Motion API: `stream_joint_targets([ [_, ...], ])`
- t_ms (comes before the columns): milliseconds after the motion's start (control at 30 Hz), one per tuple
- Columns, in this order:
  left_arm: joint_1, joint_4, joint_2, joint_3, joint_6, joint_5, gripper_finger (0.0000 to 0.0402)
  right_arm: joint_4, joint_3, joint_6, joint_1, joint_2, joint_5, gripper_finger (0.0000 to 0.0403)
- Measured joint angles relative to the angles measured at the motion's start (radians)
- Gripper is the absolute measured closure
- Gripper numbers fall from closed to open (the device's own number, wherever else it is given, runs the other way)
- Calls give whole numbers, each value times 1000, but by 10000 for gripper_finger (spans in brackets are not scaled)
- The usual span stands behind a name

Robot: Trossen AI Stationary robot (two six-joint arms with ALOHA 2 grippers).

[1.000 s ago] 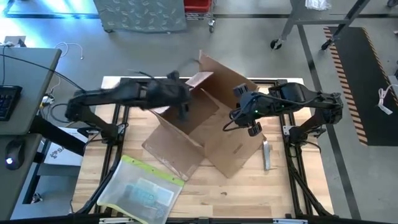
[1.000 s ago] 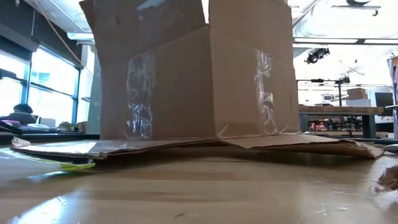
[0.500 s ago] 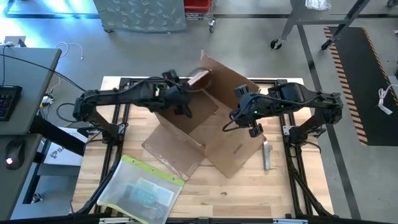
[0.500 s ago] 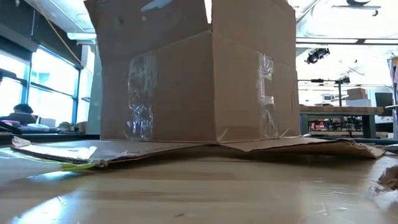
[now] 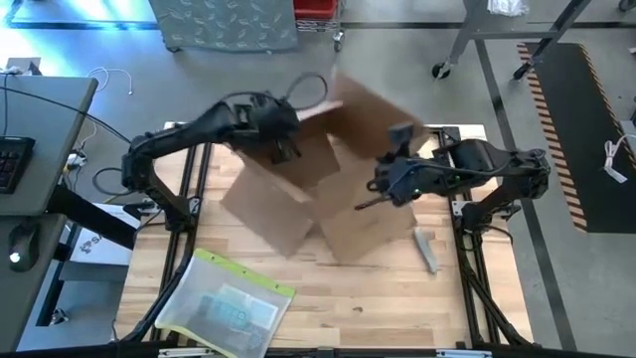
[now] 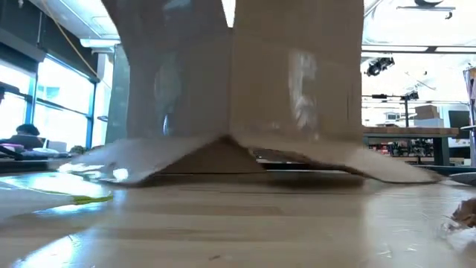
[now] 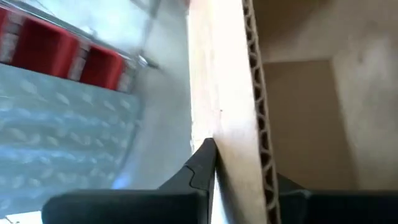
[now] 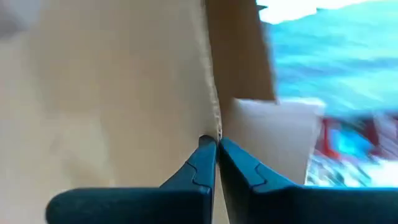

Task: Unpack boxes
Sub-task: Break down the cardboard box using the silver cutter until it is fully flat

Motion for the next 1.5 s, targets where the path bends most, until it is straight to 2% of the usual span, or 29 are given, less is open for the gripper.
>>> stream_joint_targets([
  [133,-73,-65,-2,187,-26,-37,397,70,12,114,36,-36,291,403],
  [200,-125,-88,-1,273,-53,-24,399,82,14,149,57,-62,362,403],
  [267,-174,-113,-1,345,-86,15,400,86,14,184,85,-87,372,403],
  [433,-245,-113,-1,478,-178,148,401,256,14,156,168,-143,297,403],
  [567,-233,-105,-1,533,-158,128,401,466,14,-7,180,-165,285,403],
  [733,-148,-80,-6,529,-87,75,401,576,14,-140,90,-180,276,403],
  [900,-57,46,7,529,78,12,401,586,13,-184,-62,-183,227,403],
  [1100,-5,309,17,529,238,100,401,591,13,-185,-203,-184,102,403],
  [1267,-26,460,15,530,281,195,401,527,13,-158,-224,-184,62,403],
  [1400,-72,443,10,530,231,252,401,423,13,-92,-208,-184,-12,403],
  [1500,-140,425,6,530,192,256,401,368,12,-63,-168,-184,-19,403],
])
